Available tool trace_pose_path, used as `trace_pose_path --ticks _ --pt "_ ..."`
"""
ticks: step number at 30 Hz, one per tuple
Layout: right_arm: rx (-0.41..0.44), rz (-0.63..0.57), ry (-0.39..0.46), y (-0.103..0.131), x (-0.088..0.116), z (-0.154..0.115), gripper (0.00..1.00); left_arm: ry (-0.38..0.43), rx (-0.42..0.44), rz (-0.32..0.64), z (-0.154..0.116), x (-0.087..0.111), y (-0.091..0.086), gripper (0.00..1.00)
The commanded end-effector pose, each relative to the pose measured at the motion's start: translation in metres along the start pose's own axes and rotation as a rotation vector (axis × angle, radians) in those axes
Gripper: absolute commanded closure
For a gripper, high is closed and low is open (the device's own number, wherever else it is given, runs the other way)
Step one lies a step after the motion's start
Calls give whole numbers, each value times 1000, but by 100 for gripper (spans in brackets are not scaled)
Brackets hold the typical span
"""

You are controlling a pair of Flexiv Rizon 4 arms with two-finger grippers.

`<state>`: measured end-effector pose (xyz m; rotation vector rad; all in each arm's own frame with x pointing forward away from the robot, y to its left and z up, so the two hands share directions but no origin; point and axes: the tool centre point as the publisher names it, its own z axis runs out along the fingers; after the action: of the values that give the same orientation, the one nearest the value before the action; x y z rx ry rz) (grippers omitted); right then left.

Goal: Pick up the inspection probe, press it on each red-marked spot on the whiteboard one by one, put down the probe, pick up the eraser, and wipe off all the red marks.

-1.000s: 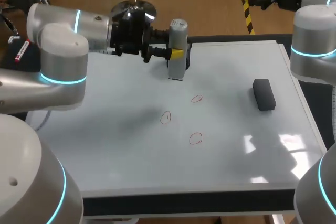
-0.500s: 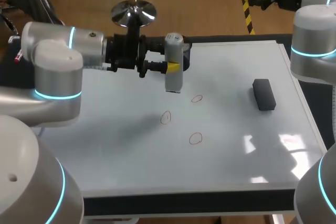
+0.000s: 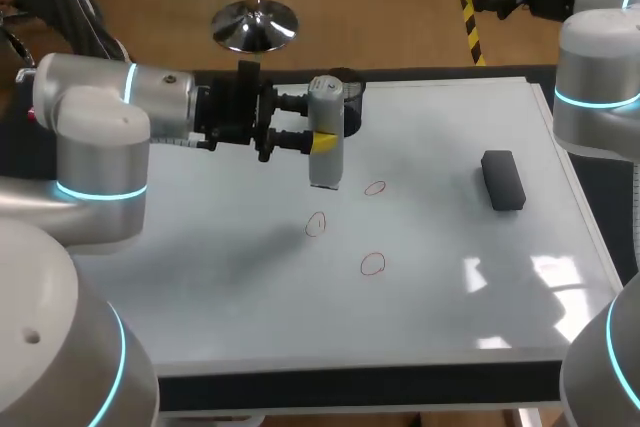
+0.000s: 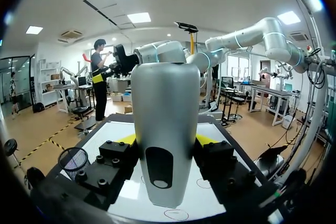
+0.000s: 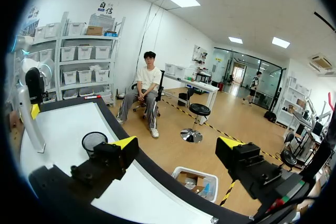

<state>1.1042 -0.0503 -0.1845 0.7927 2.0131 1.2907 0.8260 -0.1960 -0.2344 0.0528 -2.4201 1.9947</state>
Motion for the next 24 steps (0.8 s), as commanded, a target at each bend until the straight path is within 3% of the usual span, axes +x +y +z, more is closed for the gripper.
trace_pose_path --ticks 1,24 --pt "0 0 0 0 0 0 0 5 1 3 -5 1 3 100" --pt "0 0 0 0 0 0 0 43 3 -28 5 7 43 100"
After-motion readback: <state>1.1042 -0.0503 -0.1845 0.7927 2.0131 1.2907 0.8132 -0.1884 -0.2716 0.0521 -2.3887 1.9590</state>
